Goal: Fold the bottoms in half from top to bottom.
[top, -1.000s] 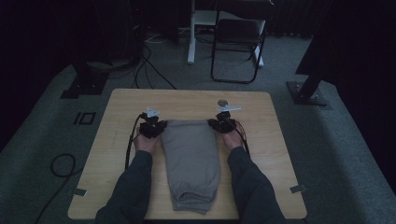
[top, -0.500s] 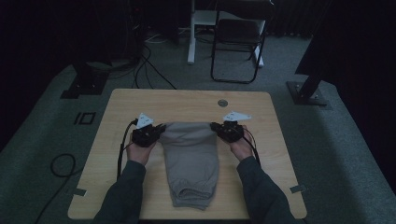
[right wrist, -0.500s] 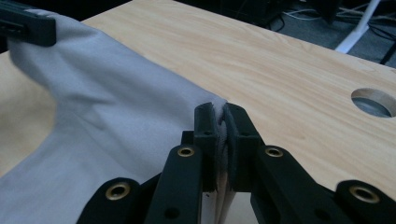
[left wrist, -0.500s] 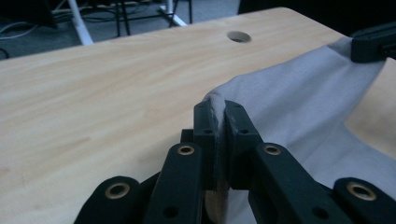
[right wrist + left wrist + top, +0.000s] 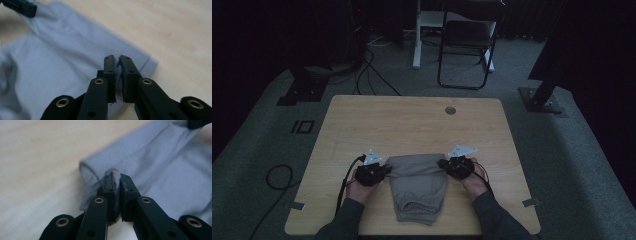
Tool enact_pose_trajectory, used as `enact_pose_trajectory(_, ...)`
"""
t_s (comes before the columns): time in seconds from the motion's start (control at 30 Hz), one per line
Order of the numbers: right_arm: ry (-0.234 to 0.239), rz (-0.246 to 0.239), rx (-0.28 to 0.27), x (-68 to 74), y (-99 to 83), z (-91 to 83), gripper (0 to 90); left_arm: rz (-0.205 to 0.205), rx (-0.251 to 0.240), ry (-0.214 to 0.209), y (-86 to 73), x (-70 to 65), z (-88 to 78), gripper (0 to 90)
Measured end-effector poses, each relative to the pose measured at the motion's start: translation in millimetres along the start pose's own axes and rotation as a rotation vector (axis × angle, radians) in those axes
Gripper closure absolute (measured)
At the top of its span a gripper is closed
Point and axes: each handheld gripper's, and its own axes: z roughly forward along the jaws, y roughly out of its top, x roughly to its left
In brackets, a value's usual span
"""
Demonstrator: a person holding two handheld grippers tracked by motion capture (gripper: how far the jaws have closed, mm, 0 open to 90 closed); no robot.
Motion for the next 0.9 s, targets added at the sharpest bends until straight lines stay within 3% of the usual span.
enact_pose_trajectory(0.13,-0.002,0.001,0.062,5.7,-11.9,6.5,84.7,-0.010,0.013,0.011,-4.1,-0.6,4.1,84.7)
enact_pose_trajectory(0.23,0.005,0.034,0.061,3.4,-13.2,8.4,84.6,-0.009,0.008,0.023,-5.7,-2.4,5.7,84.9)
enact_pose_trajectory(0.37,-0.016,0.015,0.059,5.2,-13.9,9.2,84.5,-0.010,0.004,0.030,-7.0,-2.4,6.1,84.8)
enact_pose_trajectory(0.57,-0.012,0.032,0.051,2.8,-14.9,9.9,84.3,-0.002,-0.003,0.058,-6.2,-5.3,8.3,84.8)
enact_pose_trajectory(0.9,-0.024,0.088,0.029,-15.0,-7.8,20.6,84.2,-0.002,-0.014,0.096,3.3,0.9,19.5,84.8)
